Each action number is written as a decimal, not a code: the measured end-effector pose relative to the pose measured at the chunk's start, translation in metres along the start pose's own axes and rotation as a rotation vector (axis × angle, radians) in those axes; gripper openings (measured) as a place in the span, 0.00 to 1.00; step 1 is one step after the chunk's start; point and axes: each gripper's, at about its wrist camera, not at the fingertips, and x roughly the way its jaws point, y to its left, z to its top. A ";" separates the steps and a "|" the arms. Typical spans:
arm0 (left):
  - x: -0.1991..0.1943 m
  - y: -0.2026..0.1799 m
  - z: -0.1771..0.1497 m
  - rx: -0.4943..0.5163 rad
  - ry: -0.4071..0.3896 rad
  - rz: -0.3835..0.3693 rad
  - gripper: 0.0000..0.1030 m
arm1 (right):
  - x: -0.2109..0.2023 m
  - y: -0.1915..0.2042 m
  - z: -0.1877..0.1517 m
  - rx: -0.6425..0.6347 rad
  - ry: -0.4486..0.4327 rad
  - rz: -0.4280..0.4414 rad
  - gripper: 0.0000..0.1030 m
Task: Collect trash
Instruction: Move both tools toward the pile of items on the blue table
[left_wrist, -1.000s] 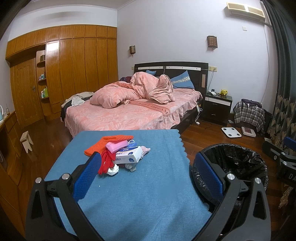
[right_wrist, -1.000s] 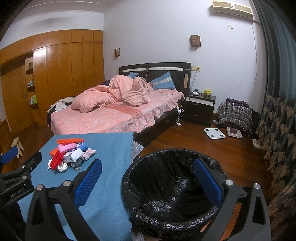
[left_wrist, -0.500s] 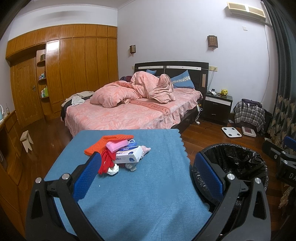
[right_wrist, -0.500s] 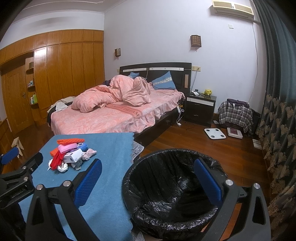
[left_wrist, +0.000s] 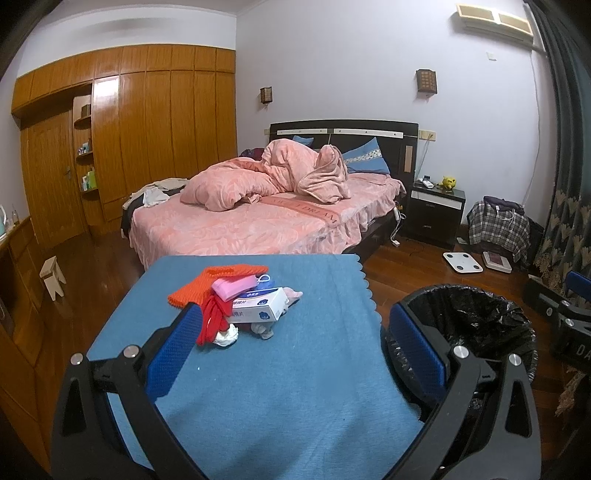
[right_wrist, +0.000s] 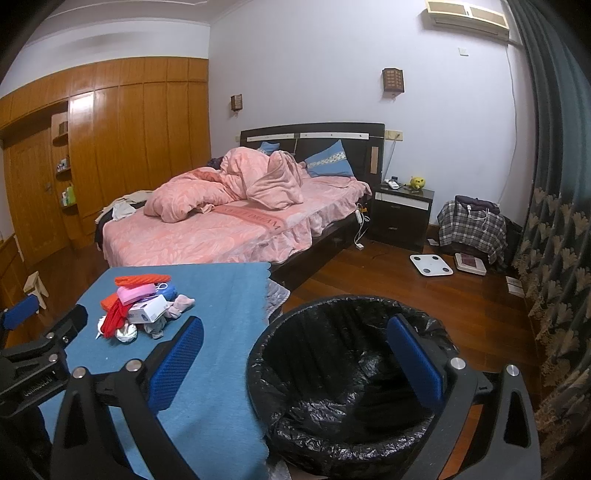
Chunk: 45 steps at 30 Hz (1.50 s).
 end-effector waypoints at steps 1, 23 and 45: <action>0.000 0.000 -0.001 -0.002 0.001 0.001 0.95 | 0.000 0.000 0.000 0.000 0.001 0.001 0.94; 0.059 0.115 -0.030 -0.095 0.097 0.181 0.95 | 0.100 0.096 -0.018 -0.046 0.087 0.121 0.94; 0.171 0.216 -0.070 -0.101 0.308 0.237 0.94 | 0.204 0.223 -0.069 -0.165 0.263 0.248 0.70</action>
